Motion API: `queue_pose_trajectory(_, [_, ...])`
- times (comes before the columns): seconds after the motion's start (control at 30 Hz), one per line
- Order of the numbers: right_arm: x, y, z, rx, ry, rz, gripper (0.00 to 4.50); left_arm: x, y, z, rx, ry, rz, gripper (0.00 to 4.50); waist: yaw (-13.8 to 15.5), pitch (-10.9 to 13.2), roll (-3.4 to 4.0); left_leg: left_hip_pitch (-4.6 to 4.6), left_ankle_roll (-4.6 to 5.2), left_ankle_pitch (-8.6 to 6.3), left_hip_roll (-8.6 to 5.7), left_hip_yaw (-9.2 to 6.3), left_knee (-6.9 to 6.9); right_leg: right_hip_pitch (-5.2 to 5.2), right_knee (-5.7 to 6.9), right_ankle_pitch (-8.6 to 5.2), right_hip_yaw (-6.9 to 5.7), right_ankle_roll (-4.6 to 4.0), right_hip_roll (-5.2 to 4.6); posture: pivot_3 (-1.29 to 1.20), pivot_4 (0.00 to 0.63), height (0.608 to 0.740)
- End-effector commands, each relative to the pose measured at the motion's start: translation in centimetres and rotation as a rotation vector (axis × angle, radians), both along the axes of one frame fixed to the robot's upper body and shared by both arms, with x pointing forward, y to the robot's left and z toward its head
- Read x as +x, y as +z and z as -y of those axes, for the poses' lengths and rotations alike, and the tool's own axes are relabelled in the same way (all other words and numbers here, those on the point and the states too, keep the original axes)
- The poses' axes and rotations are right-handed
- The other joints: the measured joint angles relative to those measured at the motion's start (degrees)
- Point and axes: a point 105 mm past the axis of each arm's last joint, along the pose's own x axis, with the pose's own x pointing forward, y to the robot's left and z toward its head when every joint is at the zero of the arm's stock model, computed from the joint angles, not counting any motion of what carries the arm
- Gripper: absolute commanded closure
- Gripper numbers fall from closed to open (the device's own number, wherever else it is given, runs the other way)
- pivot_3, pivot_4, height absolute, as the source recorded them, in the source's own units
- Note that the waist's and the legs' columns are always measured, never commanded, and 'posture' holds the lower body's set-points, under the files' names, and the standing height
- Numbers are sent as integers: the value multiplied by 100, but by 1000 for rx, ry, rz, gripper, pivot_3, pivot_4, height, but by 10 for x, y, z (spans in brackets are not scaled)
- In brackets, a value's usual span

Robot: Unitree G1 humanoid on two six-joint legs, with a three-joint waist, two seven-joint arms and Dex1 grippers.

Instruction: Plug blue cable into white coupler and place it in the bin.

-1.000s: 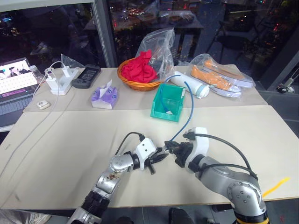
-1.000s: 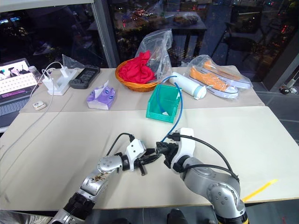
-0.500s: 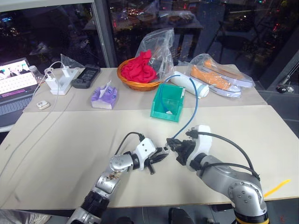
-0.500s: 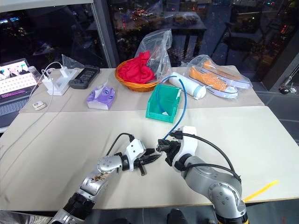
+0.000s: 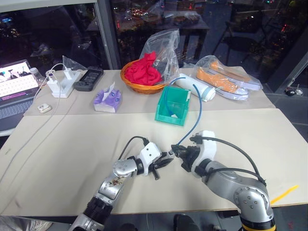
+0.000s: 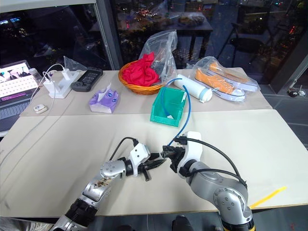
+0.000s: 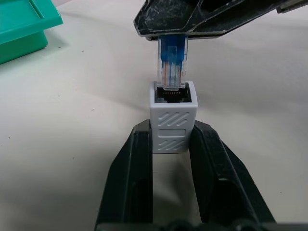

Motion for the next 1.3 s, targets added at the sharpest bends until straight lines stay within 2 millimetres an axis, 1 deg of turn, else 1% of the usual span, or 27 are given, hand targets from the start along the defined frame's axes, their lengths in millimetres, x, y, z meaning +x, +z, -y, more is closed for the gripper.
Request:
queue_pose_trajectory(0.03, [-2, 2, -3, 3, 23, 10, 4500, -2, 13, 3, -19, -15, 58, 3892, 0, 0, 0, 0, 0, 0, 0, 0, 0, 0, 0, 0, 0, 0, 0, 0, 150, 723])
queue_pose_trajectory(0.43, [-1, -7, -5, -61, 62, 6, 4500, -2, 14, 1, -16, -11, 62, 3892, -8, -1, 1, 4, 0, 0, 0, 0, 0, 1, 2, 0, 0, 0, 0, 0, 150, 723])
queue_pose_trajectory(0.67, [2, -14, -3, -196, 95, 50, 4500, -1, 14, 1, -15, -9, 64, 3892, -12, -1, 1, 9, 0, 0, 0, 0, 0, 5, 3, 0, 0, 0, 1, 0, 150, 723])
queue_pose_trajectory(0.77, [1, -19, -5, -252, 123, 66, 4500, -1, 14, 0, -13, -8, 64, 3892, -19, -1, 1, 14, 0, 0, 0, 0, 0, 11, 3, 0, 0, 0, 1, 0, 150, 723])
queue_pose_trajectory(0.9, [-5, -25, -13, -273, 164, 65, 4500, -1, 14, -2, -8, -6, 65, 3892, -25, -3, 0, 22, 0, 0, 1, 0, -1, 16, 3, 0, 0, 0, 3, 0, 150, 723])
queue_pose_trajectory(1.03, [-11, -37, -17, -268, 185, 15, 4500, -3, 14, -5, -3, -9, 61, 3892, -36, -5, 0, 29, 0, 0, 1, 0, -3, 21, 3, -1, 1, -1, 3, 0, 150, 723])
queue_pose_trajectory(1.17, [-17, -54, -19, -266, 167, -30, 4500, -5, 14, -9, 6, -13, 54, 3892, -46, -11, -1, 36, 1, -1, 3, 1, -5, 23, 4, -3, 2, -4, 5, 0, 150, 723])
queue_pose_trajectory(1.3, [-19, -66, -23, -283, 160, -53, 4500, -7, 15, -10, 12, -16, 49, 3892, -56, -26, -9, 60, 6, -4, 4, 1, -13, 41, 4, -7, 3, -6, 6, 0, 150, 723])
